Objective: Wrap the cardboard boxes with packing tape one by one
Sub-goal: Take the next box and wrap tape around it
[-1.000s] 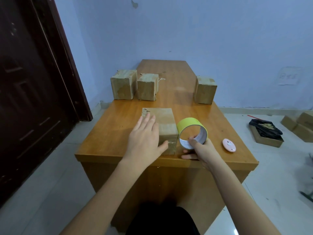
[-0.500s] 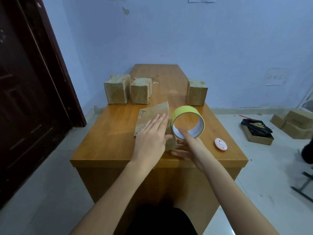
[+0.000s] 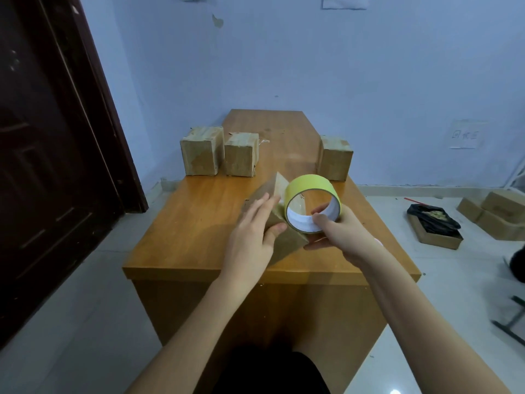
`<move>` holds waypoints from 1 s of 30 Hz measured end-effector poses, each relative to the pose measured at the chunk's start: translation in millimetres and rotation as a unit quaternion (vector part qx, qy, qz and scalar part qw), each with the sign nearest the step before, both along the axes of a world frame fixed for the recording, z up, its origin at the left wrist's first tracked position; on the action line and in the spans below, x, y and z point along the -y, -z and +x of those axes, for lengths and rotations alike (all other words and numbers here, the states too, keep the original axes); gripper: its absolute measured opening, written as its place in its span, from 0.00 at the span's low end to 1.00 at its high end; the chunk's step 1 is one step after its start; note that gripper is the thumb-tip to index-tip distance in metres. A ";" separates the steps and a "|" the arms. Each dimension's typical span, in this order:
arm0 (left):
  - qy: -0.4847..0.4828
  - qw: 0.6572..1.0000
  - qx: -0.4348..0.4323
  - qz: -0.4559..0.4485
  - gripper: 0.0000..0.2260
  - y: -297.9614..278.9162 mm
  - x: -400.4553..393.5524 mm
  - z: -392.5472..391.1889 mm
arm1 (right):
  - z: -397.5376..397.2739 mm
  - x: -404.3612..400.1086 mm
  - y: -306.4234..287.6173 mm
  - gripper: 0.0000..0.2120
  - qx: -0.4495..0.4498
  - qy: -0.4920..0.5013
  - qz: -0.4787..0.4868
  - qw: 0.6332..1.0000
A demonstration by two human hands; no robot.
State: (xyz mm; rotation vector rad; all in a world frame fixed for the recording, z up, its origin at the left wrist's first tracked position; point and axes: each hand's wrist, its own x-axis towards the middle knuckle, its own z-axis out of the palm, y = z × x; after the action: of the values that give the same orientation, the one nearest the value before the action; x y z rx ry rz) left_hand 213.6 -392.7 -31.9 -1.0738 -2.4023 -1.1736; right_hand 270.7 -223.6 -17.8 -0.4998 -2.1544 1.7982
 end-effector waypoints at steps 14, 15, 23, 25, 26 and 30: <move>-0.130 0.953 -0.155 -0.227 0.30 -8.1 38.0 -17.5 | -48.2 38.0 -49.7 0.11 0.114 -0.053 0.401 0.907; -0.137 0.950 -0.163 -0.230 0.30 -7.2 40.5 -17.3 | -50.2 41.0 -51.4 0.11 0.109 -0.062 0.386 0.914; -0.140 0.945 -0.187 -0.230 0.26 -1.9 49.7 -11.3 | -41.8 22.3 -64.1 0.09 0.075 -0.153 0.174 0.970; -0.144 0.944 -0.180 -0.234 0.28 -4.5 46.4 -13.3 | -41.5 20.5 -55.2 0.10 0.077 -0.107 0.153 0.979; -0.144 0.946 -0.172 -0.233 0.29 -5.0 44.8 -15.6 | -42.8 20.9 -50.0 0.10 0.077 -0.091 0.158 0.980; -0.158 0.953 -0.127 -0.226 0.34 -8.3 33.3 -17.0 | -47.9 26.5 -34.9 0.08 0.055 -0.079 0.189 0.977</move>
State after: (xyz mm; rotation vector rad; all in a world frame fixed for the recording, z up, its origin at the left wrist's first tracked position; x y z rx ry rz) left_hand 196.6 -426.0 -23.6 -0.8405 -2.5624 -0.3623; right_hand 222.8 -250.1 17.1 -0.3515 -2.5973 1.4033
